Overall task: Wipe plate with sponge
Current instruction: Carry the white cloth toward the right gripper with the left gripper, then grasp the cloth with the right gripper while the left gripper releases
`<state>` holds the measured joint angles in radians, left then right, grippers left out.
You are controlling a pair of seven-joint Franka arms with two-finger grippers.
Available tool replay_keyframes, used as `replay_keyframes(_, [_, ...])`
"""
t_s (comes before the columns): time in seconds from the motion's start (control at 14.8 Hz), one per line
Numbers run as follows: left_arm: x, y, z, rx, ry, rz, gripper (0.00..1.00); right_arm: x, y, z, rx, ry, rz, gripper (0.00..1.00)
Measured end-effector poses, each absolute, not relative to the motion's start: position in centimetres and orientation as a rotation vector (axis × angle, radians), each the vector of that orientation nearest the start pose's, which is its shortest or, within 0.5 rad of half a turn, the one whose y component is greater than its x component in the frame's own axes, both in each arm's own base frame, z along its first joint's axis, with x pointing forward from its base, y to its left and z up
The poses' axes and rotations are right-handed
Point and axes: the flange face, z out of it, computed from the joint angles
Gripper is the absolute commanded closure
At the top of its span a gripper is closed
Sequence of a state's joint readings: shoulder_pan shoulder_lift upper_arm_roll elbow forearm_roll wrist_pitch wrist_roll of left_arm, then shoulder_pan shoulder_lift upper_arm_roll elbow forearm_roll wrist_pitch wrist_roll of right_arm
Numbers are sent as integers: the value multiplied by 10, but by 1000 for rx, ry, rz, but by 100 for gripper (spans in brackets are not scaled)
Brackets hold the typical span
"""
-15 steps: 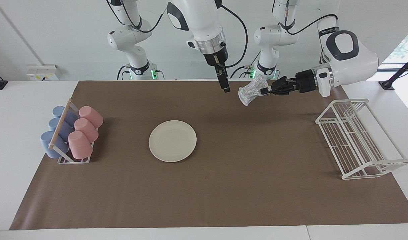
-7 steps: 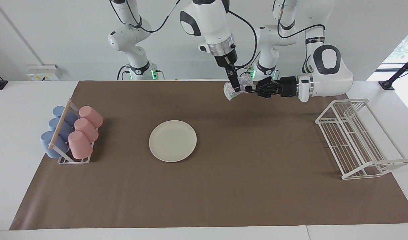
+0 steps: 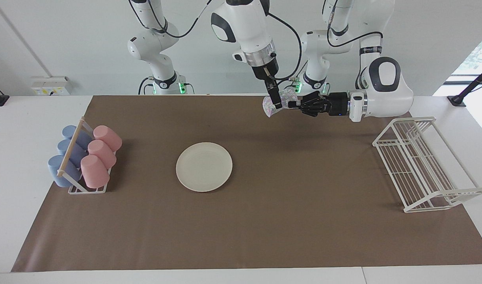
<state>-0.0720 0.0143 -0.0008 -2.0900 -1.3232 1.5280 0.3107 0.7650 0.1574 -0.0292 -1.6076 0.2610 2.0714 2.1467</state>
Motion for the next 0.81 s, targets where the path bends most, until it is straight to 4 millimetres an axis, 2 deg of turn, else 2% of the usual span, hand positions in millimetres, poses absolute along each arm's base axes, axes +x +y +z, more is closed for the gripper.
replay_keyframes(0.07, [508,-145,458,1772,4,-351,100,465,440,563,-2038,1903,281,14])
replay_keyframes(0.14, [508,-145,458,1771,2,-354,100,464,439,561,-2033,1903,278,18])
replay_keyframes(0.2, [507,-145,458,1768,0,-357,100,464,438,560,-2029,1901,276,27])
replay_keyframes(0.27, [507,-145,458,1767,-2,-359,100,465,438,559,-2022,1898,273,42])
replay_keyframes(0.41, [507,-145,459,1765,-4,-361,100,465,437,560,-2015,1891,269,92])
replay_keyframes(0.47, [507,-145,459,1764,-4,-362,100,464,437,560,-2021,1882,266,100])
replay_keyframes(0.81, [506,-145,459,1758,-11,-371,100,464,437,560,-2047,1848,258,100])
